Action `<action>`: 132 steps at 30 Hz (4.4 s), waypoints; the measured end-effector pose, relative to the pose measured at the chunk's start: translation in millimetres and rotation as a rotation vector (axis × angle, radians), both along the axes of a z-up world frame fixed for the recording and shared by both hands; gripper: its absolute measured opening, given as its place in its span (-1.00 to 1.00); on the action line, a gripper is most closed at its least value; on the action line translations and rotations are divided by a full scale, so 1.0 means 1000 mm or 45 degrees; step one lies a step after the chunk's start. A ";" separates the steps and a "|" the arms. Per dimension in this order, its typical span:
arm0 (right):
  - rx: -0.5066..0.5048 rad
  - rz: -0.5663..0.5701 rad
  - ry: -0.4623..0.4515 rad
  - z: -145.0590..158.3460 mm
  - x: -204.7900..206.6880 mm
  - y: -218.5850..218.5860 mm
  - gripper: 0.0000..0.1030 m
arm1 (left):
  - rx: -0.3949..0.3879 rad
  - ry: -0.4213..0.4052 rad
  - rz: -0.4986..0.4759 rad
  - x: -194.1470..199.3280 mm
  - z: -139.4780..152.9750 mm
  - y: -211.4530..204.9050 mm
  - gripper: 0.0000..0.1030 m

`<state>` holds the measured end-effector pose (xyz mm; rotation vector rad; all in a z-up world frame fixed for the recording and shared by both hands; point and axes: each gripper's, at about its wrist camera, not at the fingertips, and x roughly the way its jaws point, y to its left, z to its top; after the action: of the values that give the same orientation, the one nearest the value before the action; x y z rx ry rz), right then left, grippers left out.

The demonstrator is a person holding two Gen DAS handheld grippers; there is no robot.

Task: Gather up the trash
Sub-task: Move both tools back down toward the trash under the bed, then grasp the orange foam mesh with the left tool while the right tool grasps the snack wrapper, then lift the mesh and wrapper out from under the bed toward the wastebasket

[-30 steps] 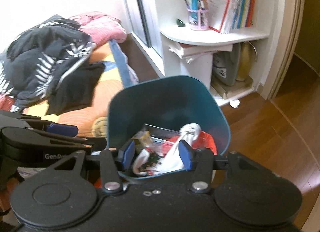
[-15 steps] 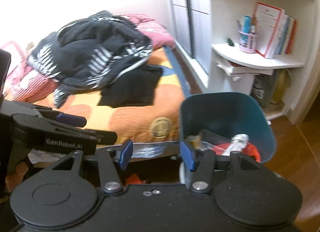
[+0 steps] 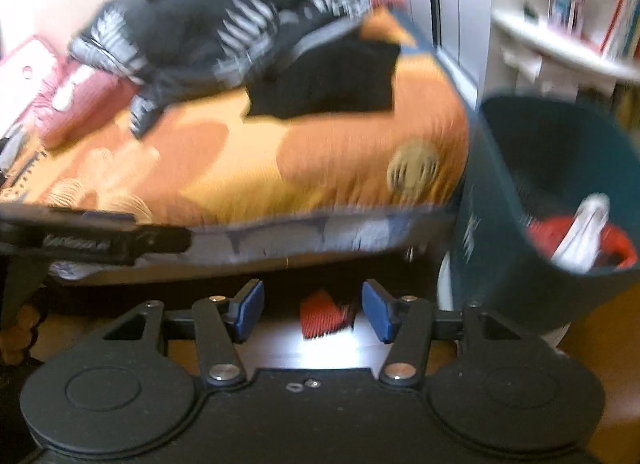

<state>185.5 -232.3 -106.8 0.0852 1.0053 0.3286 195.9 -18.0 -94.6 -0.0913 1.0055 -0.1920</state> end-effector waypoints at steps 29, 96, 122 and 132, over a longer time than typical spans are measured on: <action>0.137 -0.347 0.600 -0.316 0.152 0.027 0.05 | 0.310 0.192 -0.394 0.080 -0.315 -0.017 0.66; -0.143 0.020 0.670 -0.354 0.154 0.046 -0.58 | -0.108 0.629 0.240 0.116 -0.437 0.011 0.40; -0.208 0.056 0.674 -0.339 0.137 0.065 -0.58 | 0.000 0.678 0.180 0.099 -0.433 0.015 -0.65; -0.173 0.063 0.584 -0.248 0.090 0.099 -0.58 | 0.024 0.678 0.191 0.059 -0.345 0.047 -0.65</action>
<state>275.7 -132.9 -354.7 0.0120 1.4836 0.2904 255.2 29.1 -440.0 -0.2068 1.5241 -0.0174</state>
